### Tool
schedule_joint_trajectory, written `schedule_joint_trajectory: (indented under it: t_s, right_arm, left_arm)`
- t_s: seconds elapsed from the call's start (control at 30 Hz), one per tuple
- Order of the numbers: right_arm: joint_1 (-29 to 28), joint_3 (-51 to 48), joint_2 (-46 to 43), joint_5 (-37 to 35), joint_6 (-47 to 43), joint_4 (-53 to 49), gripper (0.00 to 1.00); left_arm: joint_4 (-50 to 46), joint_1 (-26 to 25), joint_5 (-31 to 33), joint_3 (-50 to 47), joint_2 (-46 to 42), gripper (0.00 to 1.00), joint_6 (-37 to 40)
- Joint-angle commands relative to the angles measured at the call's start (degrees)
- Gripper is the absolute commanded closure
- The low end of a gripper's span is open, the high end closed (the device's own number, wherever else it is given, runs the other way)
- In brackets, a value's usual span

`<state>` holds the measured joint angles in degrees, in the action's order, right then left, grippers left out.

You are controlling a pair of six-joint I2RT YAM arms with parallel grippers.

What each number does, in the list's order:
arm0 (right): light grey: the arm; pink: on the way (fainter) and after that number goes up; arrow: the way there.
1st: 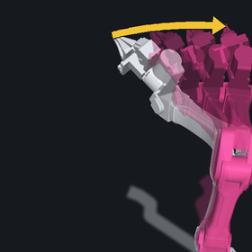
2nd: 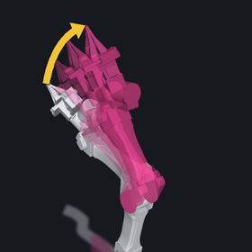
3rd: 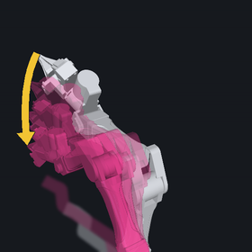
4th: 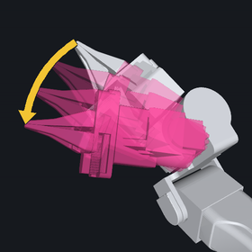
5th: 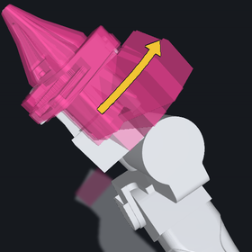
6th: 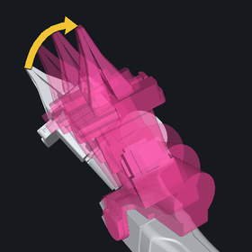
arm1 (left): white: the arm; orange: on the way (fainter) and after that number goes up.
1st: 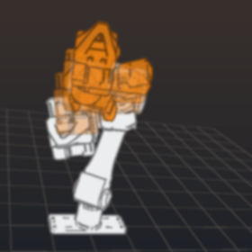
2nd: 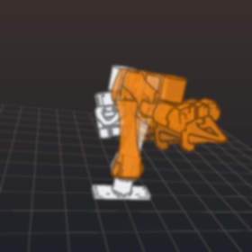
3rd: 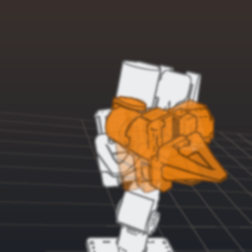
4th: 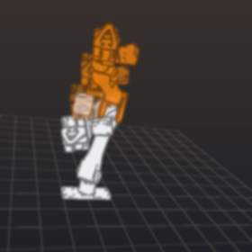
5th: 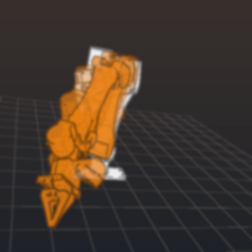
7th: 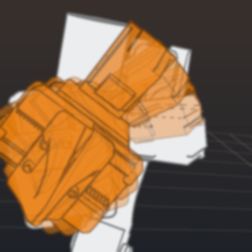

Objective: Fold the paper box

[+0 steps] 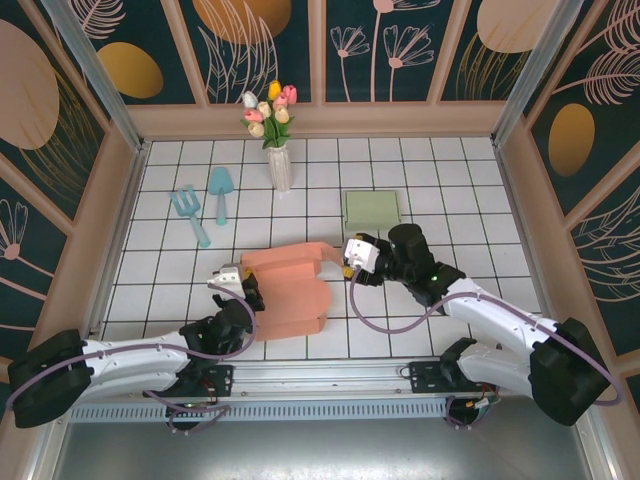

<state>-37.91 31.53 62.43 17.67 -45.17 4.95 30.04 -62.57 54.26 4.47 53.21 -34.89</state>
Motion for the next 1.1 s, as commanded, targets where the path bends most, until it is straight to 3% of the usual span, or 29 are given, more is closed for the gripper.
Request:
schedule_joint_trajectory:
  t_s: [0.0, 0.33, 0.5, 1.07]
  right_arm:
    - [0.44, 1.5, -0.03, 2.9, -2.91, 1.63, 0.38]
    - [4.63, 3.17, -2.64, 5.41, -7.37, -4.0, 0.38]
    - [5.05, 3.73, 0.1, 1.27, -5.9, -2.17, 0.38]
    - [0.0, 2.77, 3.32, 11.34, -3.94, 1.94, 0.39]
  left_arm:
    - [2.48, -0.23, -0.8, -0.41, 0.38, 1.0, 0.91]
    - [2.7, -0.26, -1.22, -0.23, 0.66, 1.0, 2.02]
    - [3.4, -0.28, -2.51, -0.61, 0.5, 1.0, 2.81]
    - [4.13, -0.28, -4.0, -0.79, -0.31, 1.0, 3.59]
